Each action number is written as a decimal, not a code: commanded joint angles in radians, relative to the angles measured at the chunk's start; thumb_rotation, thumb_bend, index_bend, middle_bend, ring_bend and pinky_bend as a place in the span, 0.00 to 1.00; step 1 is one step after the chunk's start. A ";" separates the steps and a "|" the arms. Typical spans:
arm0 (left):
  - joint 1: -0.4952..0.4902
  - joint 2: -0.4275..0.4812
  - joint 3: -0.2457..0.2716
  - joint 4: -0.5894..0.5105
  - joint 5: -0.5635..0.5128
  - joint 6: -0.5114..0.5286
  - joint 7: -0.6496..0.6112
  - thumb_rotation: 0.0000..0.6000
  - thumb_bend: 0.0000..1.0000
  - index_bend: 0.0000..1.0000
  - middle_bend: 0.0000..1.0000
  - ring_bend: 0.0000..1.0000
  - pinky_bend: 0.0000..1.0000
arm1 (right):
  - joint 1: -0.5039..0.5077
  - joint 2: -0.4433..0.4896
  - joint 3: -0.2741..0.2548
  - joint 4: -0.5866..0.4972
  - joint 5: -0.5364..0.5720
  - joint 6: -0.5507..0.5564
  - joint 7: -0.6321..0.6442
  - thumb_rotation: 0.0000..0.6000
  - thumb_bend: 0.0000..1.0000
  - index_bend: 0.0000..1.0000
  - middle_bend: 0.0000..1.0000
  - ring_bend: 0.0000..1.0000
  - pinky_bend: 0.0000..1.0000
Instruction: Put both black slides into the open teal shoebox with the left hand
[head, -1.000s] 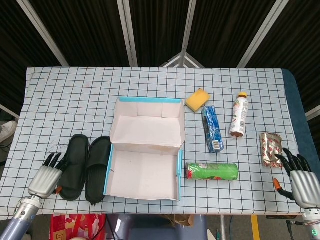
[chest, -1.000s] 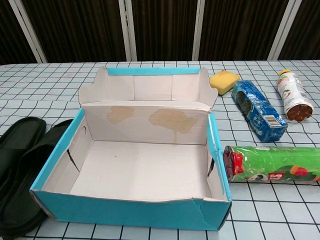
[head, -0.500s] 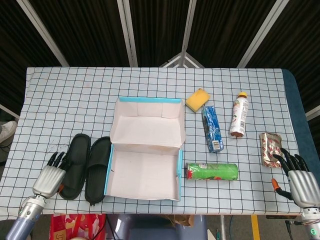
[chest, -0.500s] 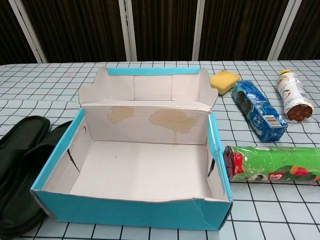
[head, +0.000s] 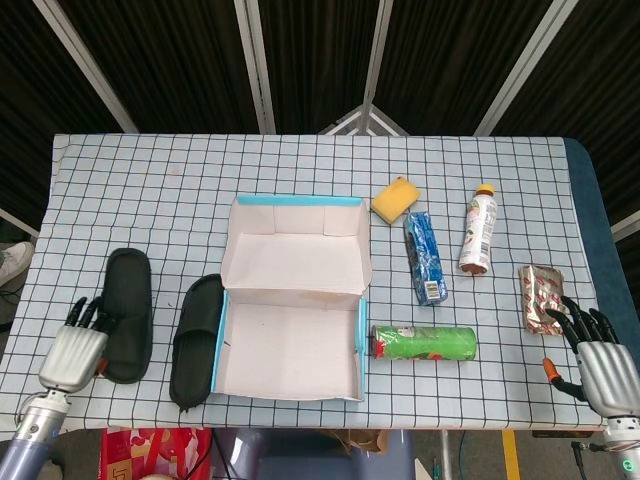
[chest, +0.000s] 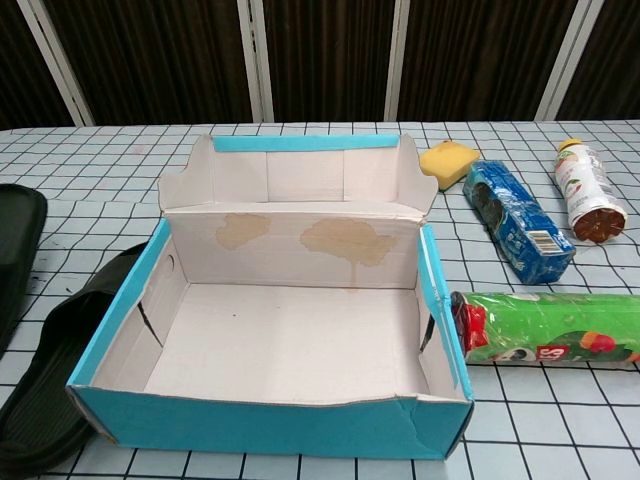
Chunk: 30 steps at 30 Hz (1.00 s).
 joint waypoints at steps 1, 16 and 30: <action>0.019 0.033 -0.004 -0.005 0.000 0.031 -0.016 1.00 0.62 0.45 0.48 0.10 0.11 | -0.001 0.001 -0.002 -0.002 -0.003 0.001 0.004 1.00 0.39 0.17 0.05 0.13 0.07; -0.097 0.187 -0.077 -0.099 0.280 0.178 -0.001 1.00 0.62 0.46 0.49 0.10 0.12 | -0.002 0.006 -0.003 -0.005 0.000 0.002 0.014 1.00 0.39 0.17 0.05 0.13 0.07; -0.380 0.362 -0.144 -0.413 0.543 -0.205 0.330 1.00 0.62 0.44 0.50 0.10 0.15 | -0.009 0.011 -0.004 -0.003 -0.003 0.015 0.029 1.00 0.39 0.17 0.05 0.13 0.07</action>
